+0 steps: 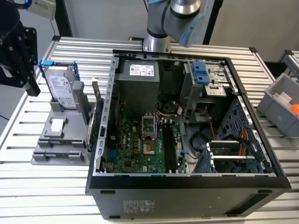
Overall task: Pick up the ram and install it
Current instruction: 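Pick up the ram and move it above insertion slot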
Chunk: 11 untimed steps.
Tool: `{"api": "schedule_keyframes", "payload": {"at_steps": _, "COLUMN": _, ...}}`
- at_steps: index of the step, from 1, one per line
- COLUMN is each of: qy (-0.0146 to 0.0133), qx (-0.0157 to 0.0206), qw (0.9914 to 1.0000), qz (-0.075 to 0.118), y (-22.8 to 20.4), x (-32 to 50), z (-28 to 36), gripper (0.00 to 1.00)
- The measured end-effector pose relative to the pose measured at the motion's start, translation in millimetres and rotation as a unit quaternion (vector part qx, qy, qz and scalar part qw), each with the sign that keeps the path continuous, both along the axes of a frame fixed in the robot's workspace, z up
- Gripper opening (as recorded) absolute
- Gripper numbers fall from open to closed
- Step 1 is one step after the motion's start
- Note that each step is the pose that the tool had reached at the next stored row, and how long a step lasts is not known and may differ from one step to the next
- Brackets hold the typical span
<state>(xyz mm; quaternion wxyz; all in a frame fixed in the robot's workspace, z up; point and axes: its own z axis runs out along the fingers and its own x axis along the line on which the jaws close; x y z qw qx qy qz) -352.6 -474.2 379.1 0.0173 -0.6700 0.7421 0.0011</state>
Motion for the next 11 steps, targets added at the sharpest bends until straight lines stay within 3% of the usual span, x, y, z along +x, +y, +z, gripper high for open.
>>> {"api": "schedule_keyframes", "payload": {"at_steps": 2, "qy": -0.0072, "qx": 0.0, "qw": 0.99989, "qz": 0.013, "y": 0.0, "x": 0.0, "z": -0.1, "gripper": 0.0}}
{"api": "schedule_keyframes", "payload": {"at_steps": 3, "qy": -0.008, "qx": 0.0001, "qw": 0.99977, "qz": 0.02, "y": 0.0, "x": 0.1, "z": -0.1, "gripper": 0.0}}
{"api": "schedule_keyframes", "payload": {"at_steps": 7, "qy": -0.0084, "qx": 0.0006, "qw": 0.99879, "qz": 0.048, "y": 0.0, "x": 0.0, "z": -0.3, "gripper": 0.0}}
{"api": "schedule_keyframes", "payload": {"at_steps": 11, "qy": -0.0086, "qx": 0.006, "qw": 0.99839, "qz": 0.056, "y": 0.0, "x": 0.0, "z": -0.5, "gripper": 0.0}}
